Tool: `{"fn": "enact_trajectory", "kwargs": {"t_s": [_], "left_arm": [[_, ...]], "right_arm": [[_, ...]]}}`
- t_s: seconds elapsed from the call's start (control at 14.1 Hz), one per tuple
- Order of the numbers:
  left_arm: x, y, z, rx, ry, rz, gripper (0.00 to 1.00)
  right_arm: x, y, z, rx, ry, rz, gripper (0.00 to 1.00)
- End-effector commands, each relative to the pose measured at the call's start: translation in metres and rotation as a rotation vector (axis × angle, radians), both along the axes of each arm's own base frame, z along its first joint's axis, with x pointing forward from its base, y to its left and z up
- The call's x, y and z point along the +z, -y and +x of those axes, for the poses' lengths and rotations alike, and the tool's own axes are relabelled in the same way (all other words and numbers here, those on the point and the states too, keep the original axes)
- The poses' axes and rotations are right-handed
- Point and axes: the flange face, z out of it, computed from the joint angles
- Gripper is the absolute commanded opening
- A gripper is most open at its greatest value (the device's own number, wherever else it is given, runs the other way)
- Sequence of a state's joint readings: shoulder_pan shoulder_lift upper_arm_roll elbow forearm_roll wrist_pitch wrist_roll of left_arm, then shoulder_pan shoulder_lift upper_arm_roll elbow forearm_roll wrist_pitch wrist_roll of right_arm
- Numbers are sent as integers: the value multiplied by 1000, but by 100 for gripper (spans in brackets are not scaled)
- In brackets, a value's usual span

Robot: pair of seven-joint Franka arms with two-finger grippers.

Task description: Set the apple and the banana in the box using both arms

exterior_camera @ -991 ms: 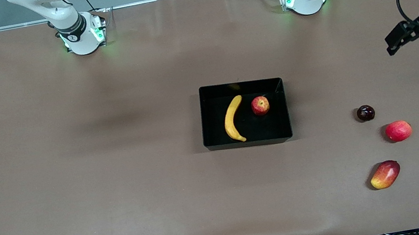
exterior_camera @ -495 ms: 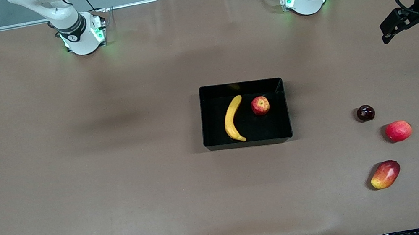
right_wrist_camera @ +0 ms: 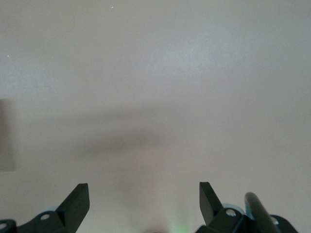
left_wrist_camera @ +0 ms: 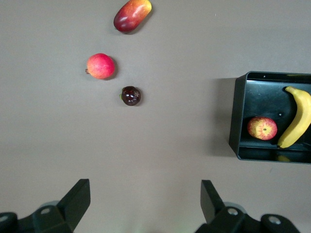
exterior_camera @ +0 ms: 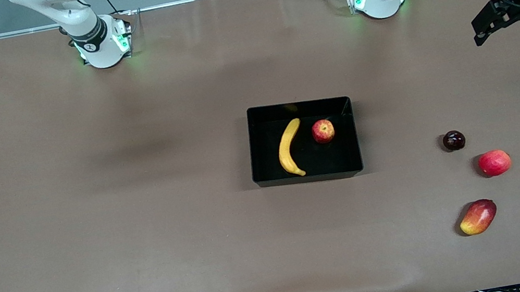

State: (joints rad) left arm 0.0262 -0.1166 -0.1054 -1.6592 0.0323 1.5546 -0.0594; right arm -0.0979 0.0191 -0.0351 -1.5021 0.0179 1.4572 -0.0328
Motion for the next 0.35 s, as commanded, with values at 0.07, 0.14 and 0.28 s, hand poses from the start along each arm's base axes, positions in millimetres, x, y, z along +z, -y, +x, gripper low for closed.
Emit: {"fn": "enact_trajectory", "kwargs": {"t_s": [0.07,0.14,0.28], "left_arm": [[10,4,-7,-23,-4,-19,100],[13,3,-7,-20,2,-20,100],[12,2,-6,-17,0,-20,100]], "right_arm": [[8,-3,-2,10,17,11,100],[8,-3,-2,10,17,11,100],[8,-3,-3,11,11,12,100]]}}
